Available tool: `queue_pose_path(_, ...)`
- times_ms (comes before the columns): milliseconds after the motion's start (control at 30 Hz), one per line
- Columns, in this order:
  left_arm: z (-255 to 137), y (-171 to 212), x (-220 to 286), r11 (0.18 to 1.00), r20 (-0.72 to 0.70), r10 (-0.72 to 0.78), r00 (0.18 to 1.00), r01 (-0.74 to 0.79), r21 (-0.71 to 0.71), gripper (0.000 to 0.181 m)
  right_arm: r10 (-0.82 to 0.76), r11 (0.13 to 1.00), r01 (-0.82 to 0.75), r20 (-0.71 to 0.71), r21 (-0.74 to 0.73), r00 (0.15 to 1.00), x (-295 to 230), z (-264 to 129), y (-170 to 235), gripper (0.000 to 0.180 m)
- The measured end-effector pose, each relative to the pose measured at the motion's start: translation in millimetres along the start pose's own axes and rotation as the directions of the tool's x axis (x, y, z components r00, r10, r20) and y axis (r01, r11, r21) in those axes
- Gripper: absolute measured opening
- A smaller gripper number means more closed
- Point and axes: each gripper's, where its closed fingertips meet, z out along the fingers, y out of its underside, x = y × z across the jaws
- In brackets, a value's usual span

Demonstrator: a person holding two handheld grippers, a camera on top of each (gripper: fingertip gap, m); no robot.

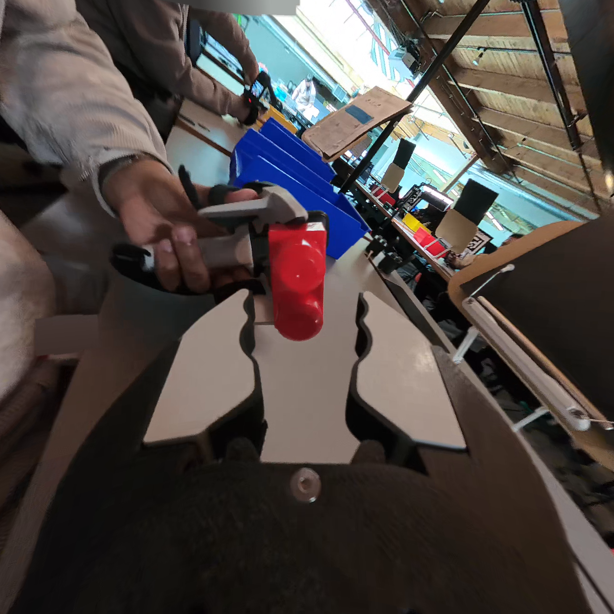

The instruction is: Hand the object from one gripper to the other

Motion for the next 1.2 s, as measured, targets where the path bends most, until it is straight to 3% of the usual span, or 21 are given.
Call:
queue_pose_path(100, 4.8, 8.8, -0.5, 0.997, -0.018, -0.073, 0.997, 0.073, -0.004, 0.07, -0.056, 0.998, 0.055, -0.007, -0.021, 0.998, -5.0, 4.1, 2.6, 0.061)
queue_pose_path(233, 8.4, 16.6, -1.7, 0.992, -0.029, -0.125, 0.992, 0.125, -0.009, 0.07, -0.011, 1.0, 0.011, 0.03, -0.023, 0.999, -13.6, 9.4, 4.6, 0.061)
queue_pose_path(600, 11.0, 24.3, -2.6, 0.99, -0.028, -0.134, 0.991, 0.133, -0.044, 0.07, 0.045, 0.998, -0.042, 0.084, -0.039, 0.995, -25.3, 15.8, 7.2, 0.037)
queue_pose_path(833, 11.7, 26.0, -1.5, 0.98, -0.054, -0.192, 0.98, 0.188, -0.067, 0.071, 0.128, 0.991, -0.125, 0.104, -0.043, 0.986, -24.5, 14.3, 6.4, 0.037)
queue_pose_path(933, 9.2, 20.5, -7.3, 0.989, -0.011, -0.141, 0.99, 0.14, -0.038, 0.085, 0.221, 0.975, -0.22, 0.093, -0.024, 0.971, -16.5, 11.0, 4.5, 0.037)
queue_pose_path(1033, 4.7, 12.2, -13.0, 0.999, 0.059, -0.026, 0.998, 0.028, -0.022, 0.093, 0.403, 0.915, -0.403, 0.118, -0.032, 0.907, -9.7, 6.6, 7.1, 0.037)
queue_pose_path(1200, 0.1, 1.4, -10.6, 0.972, 0.14, 0.236, 0.962, -0.232, -0.048, 0.09, 0.711, 0.69, -0.721, 0.243, -0.063, 0.66, -11.1, 4.4, 6.3, 0.037)
